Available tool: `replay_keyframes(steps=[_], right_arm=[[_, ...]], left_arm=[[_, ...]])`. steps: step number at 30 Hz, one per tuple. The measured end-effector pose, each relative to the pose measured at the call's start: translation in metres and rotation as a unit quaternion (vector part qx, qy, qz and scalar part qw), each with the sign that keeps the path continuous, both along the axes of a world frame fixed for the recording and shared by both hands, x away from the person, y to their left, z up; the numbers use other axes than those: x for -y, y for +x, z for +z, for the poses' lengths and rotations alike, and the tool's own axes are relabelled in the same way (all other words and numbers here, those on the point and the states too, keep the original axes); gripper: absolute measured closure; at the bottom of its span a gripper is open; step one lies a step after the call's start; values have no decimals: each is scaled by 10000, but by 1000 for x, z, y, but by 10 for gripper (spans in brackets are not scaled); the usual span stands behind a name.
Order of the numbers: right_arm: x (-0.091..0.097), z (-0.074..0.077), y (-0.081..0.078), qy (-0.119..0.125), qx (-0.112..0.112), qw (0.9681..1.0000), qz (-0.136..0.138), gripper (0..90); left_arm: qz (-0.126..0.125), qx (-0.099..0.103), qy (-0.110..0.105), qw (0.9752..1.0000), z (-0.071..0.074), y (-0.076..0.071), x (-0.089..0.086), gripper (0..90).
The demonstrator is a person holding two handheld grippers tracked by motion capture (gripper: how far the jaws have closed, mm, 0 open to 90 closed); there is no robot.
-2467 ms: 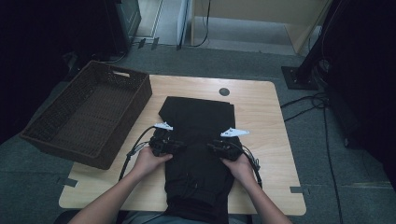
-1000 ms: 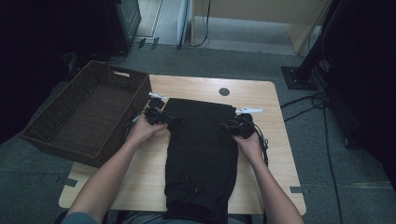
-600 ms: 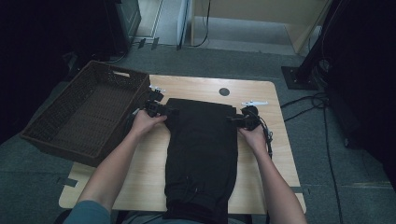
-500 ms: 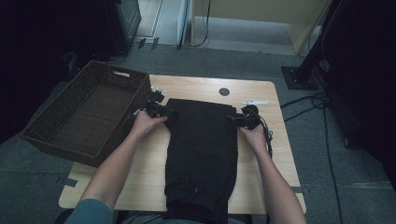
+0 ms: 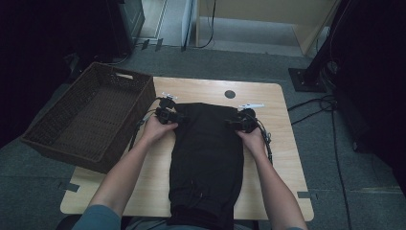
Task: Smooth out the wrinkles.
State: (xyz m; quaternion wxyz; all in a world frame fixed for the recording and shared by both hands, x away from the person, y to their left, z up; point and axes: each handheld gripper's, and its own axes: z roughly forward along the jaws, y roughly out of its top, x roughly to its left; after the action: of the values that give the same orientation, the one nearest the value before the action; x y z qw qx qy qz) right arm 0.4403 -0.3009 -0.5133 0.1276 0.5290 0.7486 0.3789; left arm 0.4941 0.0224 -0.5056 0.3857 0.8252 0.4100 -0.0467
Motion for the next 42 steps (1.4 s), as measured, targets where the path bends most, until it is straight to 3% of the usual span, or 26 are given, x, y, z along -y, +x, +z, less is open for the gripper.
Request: replay_keyframes(steps=[4,6,7,9,10,12,13,17,19,20,21,23,27,30,37,42], right_arm=[[-13,-3,-1,75,96,9999,16,697],[-15,-3,-2,111,71,9999,31,746],[-18,-2,-1,73,-41,9999,72,825],[-18,0,-1,85,-114,9999,45,836],[-16,5,2,192,-290,9994,-31,847],[-12,13,4,273,-253,9992,-130,850],[-9,21,7,290,-123,9993,-181,851],[-5,54,15,362,215,9989,-195,852],[-6,81,19,371,491,9979,-202,852],[-6,81,19,371,491,9979,-202,852],[-5,108,21,418,920,9947,-204,851],[-5,120,20,406,1147,9924,-208,851],[-6,115,15,335,964,9947,-131,851],[-6,106,1,436,887,9951,-27,851],[-7,97,-53,593,733,9949,357,850],[-9,78,-93,675,462,9952,541,848]], left_arm=[[-75,-147,-66,9998,-4,-3,6,736],[-84,-229,-86,9997,-4,-3,6,806],[-38,-315,-120,9994,-3,-2,5,822],[-7,-326,-125,9994,-2,-1,4,834],[22,-297,-106,9995,2,0,3,837],[27,-209,-126,9997,12,3,2,839],[91,-180,-218,9996,18,5,2,839],[233,245,-499,9982,53,11,1,840],[305,709,-653,9949,80,12,0,840],[305,709,-653,9949,80,12,0,840],[370,1160,-785,9894,100,10,-2,839],[358,1390,-784,9865,109,7,-5,837],[307,1106,-684,9910,99,2,-12,837],[161,866,-652,9940,92,-12,-18,837],[-183,651,-733,9950,84,-59,-27,836],[-437,409,-588,9965,57,-96,-30,832]])
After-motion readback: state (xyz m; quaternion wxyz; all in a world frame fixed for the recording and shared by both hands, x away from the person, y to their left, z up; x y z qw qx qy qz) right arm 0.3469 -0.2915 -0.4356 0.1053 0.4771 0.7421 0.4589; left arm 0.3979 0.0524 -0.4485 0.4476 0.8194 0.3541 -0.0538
